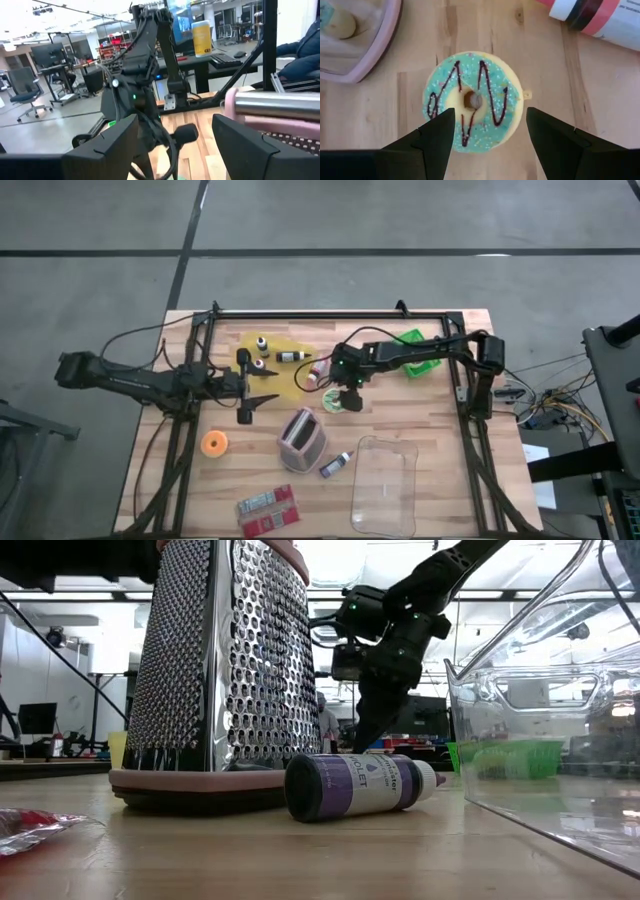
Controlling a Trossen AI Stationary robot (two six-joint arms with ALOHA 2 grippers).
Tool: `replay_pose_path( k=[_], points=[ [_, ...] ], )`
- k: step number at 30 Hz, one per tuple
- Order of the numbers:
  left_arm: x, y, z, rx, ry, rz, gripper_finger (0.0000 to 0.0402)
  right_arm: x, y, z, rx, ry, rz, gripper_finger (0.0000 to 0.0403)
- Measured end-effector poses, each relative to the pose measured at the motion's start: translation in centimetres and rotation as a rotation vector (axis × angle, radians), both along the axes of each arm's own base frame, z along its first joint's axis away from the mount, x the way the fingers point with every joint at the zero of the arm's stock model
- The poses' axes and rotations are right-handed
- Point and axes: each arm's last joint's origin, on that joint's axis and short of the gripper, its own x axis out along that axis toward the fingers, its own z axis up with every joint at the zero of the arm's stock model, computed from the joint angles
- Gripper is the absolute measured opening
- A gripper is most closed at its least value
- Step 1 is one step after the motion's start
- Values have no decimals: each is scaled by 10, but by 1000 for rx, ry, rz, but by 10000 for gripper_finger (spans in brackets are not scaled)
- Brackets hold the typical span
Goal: Pick & Place Food Item
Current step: Put the light green donut into the green bin
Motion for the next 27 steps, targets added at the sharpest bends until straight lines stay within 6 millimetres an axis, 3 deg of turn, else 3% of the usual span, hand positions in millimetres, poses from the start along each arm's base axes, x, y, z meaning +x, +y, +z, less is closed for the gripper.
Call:
replay_pose_path(
  k=[13, 21, 27],
  points=[
    [-15, -1, 13, -2, -39, -25, 259, 18, -2, -37, 41, 102, -35, 240],
    [-17, -3, 12, -2, -31, -38, 259, 27, -4, -34, 36, 92, -30, 234],
    [-17, -3, 12, -4, -29, -38, 259, 28, -2, -33, 28, 96, -27, 198]
  ],
)
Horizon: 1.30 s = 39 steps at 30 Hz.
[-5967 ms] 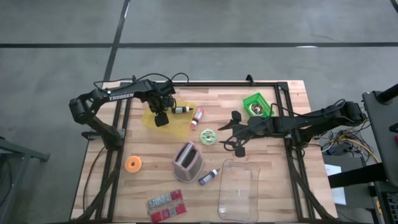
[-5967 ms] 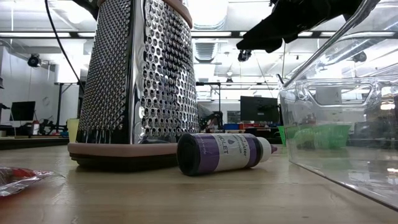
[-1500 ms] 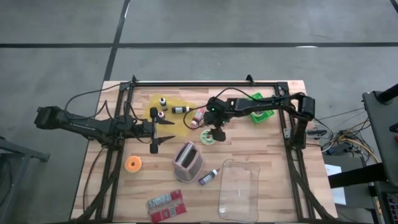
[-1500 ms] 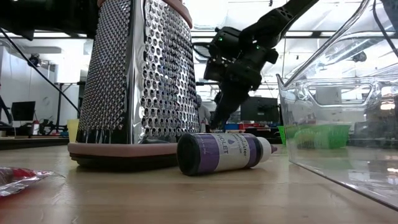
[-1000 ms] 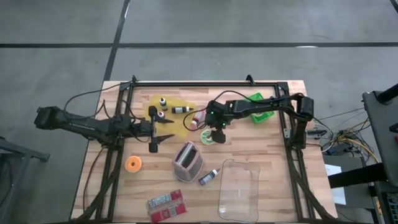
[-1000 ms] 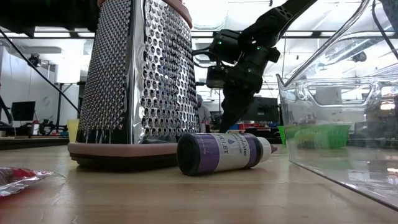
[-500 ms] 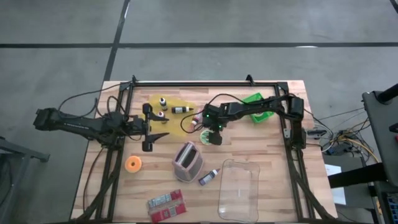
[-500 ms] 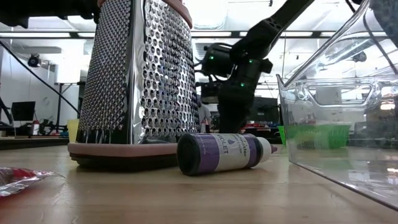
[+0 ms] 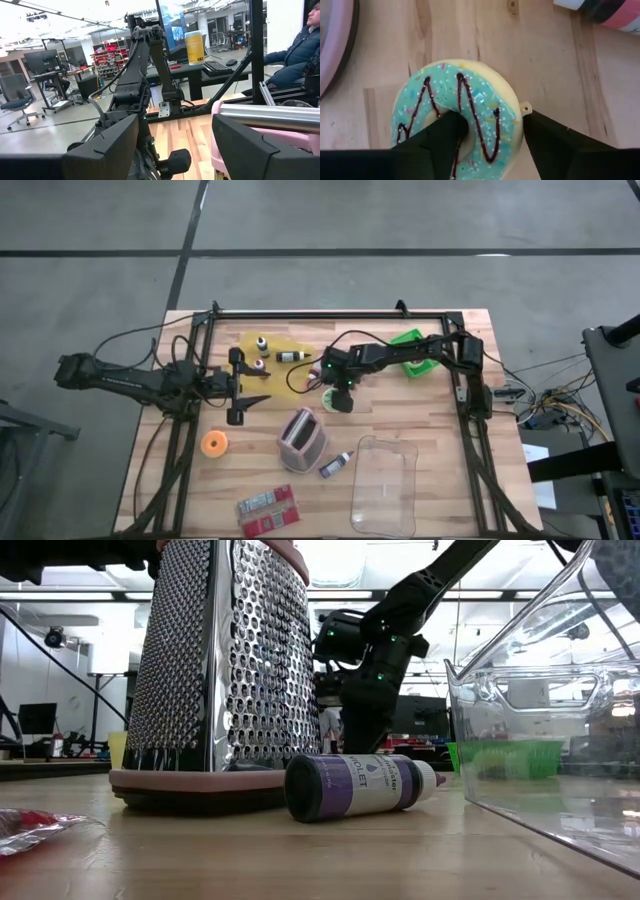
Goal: Pick & Place Food Item
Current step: Put the light green donut into the green bin
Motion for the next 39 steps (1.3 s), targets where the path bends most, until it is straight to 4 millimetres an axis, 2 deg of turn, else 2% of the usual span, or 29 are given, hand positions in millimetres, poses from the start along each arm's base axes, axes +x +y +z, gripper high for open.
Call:
replay_pose_path(
  k=[3, 10, 21, 35, 39],
  points=[
    [0, 0, 0, 0, 1, 0, 259, 0, 4, -1, -32, 11, 5, 156],
    [0, 0, -1, 1, 9, 0, 259, 2, 18, -1, -101, 21, 71, 24],
    [0, 0, -2, 1, 13, 0, 259, -1, 28, 5, -182, 52, 74, 11],
    [0, 0, -2, 2, 18, 0, 259, -16, 26, 49, -424, 51, -30, 9],
    [0, 0, -2, -2, 18, 0, 259, -21, 24, 52, -496, 100, -56, 9]
  ],
)
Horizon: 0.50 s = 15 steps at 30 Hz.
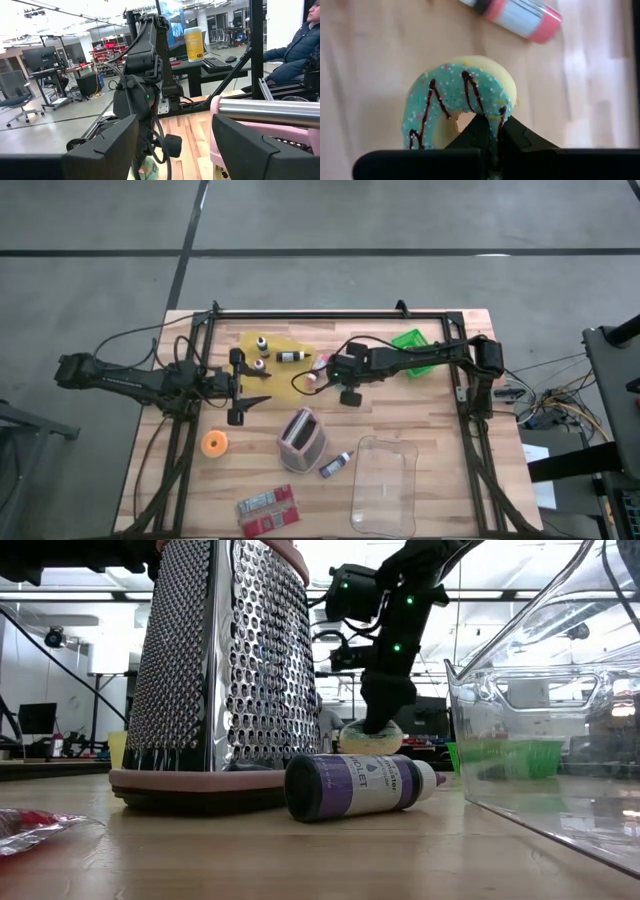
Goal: Pick & Place Food Item
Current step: Put the light green donut into the green bin
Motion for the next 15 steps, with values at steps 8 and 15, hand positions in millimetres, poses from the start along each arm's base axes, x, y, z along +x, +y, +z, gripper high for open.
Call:
replay_pose_path(
  k=[8, 15],
  points=[
    [0, 0, 0, 0, 0, -4, 259, -8, -3, 1, -116, 82, -48, 9],
    [0, 0, 0, 0, 1, -5, 259, -17, -5, 6, -213, 150, -80, 8]
  ],
)
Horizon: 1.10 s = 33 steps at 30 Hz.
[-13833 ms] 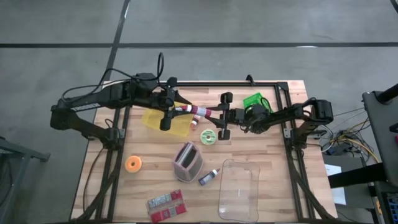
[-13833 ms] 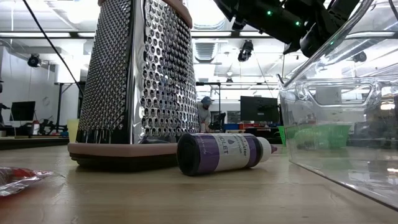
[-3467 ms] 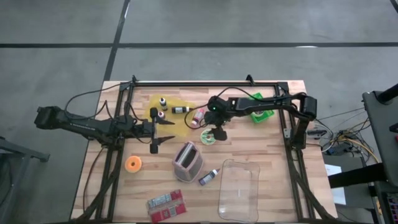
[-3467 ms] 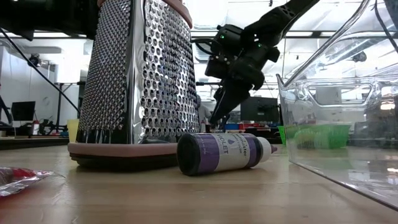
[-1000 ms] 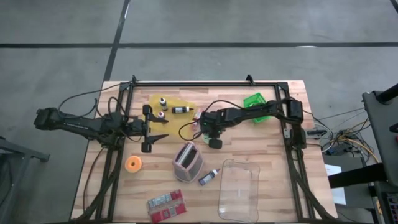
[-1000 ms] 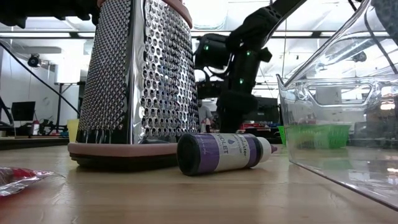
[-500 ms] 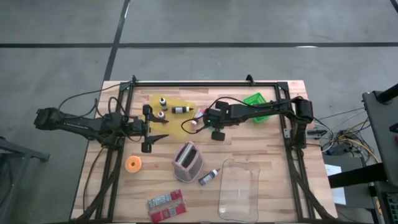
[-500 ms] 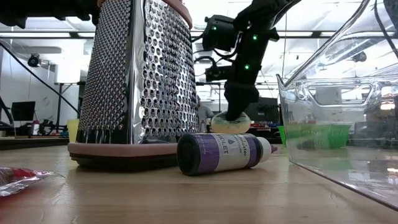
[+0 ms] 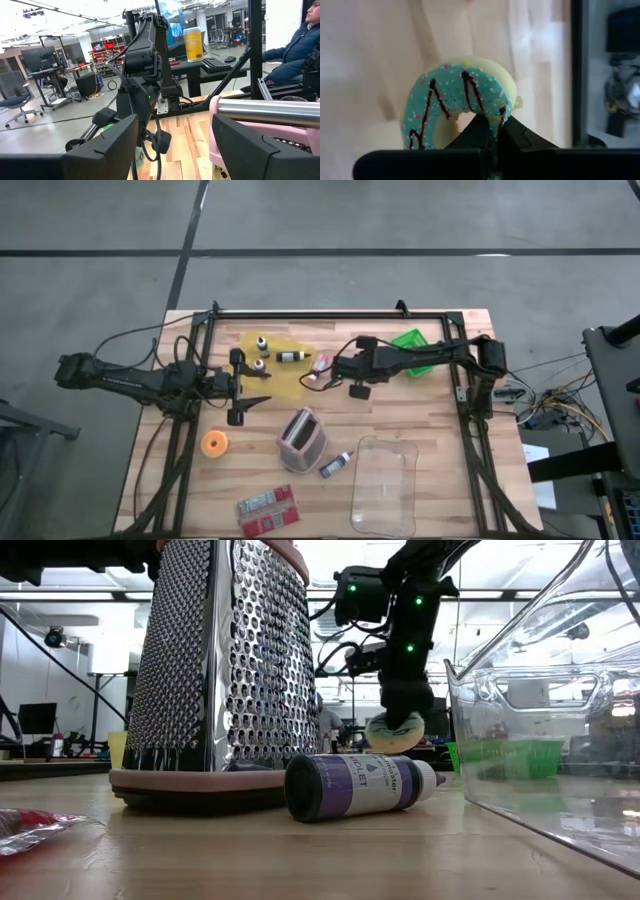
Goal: Pick & Place Food Item
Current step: Put the light green donut into the green bin
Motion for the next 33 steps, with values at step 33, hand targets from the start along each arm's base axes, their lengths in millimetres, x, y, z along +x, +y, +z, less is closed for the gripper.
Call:
replay_pose_path(
  k=[33],
  points=[
    [1, 0, -2, -5, 14, -8, 259, -159, -48, 54, -44, -202, -360, 8]
  ],
)
